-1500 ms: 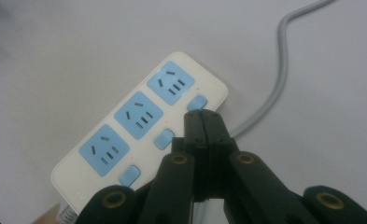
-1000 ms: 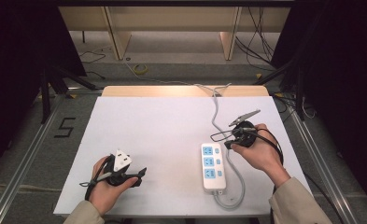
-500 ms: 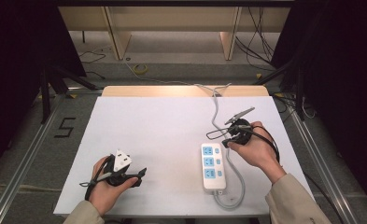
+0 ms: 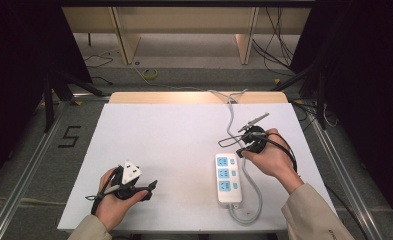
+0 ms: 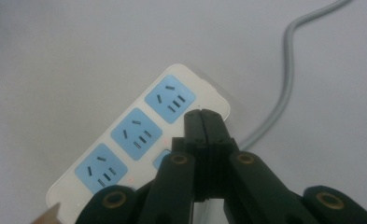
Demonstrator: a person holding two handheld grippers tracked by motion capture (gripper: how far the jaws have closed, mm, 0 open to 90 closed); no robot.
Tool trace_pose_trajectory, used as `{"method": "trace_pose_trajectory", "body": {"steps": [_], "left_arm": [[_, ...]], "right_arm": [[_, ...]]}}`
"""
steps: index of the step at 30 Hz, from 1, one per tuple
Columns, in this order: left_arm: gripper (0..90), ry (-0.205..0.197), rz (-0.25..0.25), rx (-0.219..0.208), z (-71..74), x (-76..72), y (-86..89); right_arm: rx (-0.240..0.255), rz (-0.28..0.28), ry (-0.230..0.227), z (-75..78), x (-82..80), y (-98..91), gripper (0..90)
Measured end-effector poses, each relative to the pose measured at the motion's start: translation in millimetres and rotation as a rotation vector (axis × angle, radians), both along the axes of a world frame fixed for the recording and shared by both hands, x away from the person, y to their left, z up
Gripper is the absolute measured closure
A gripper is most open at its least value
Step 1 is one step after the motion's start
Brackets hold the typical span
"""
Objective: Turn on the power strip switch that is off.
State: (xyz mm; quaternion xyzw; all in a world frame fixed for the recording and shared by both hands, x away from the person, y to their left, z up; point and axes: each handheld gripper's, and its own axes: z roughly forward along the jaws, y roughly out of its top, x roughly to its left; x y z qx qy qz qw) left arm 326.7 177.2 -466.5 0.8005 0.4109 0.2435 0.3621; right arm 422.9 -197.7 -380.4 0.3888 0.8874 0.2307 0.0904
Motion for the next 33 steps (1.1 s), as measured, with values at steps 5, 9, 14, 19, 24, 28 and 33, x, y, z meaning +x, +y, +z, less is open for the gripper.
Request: {"method": "trace_pose_trajectory", "body": {"steps": [5, 9, 14, 19, 24, 28, 33], "left_arm": [[22.5, 0.001, -0.007, 0.003, 0.0, -0.7, -0.8], [22.5, 0.001, -0.009, 0.008, -0.3, -0.2, -1.7], [22.5, 0.0, -0.007, 0.006, -0.2, -0.3, -1.6], [22.5, 0.0, -0.008, 0.003, -0.5, -0.7, -1.6], [22.5, 0.002, -0.006, 0.001, -0.5, -0.9, -2.0], [22.5, 0.0, -0.009, 0.005, -0.4, -0.3, -1.9], [22.5, 0.001, -0.009, 0.0, -1.4, 0.0, -2.6]], "right_arm": [[-0.005, -0.003, 0.007, 0.0, 1.7, 3.3, 90.0], [-0.007, -0.003, 0.011, 0.7, 3.4, 5.7, 90.0], [-0.012, 0.002, 0.019, 0.6, 5.5, 7.5, 90.0], [-0.017, 0.001, 0.026, -0.5, 6.9, 9.3, 90.0], [-0.025, 0.0, 0.036, -1.4, 8.8, 11.0, 90.0], [-0.03, -0.003, 0.045, -1.6, 11.2, 11.8, 90.0], [-0.036, -0.005, 0.054, -1.9, 13.3, 13.1, 90.0]]}}
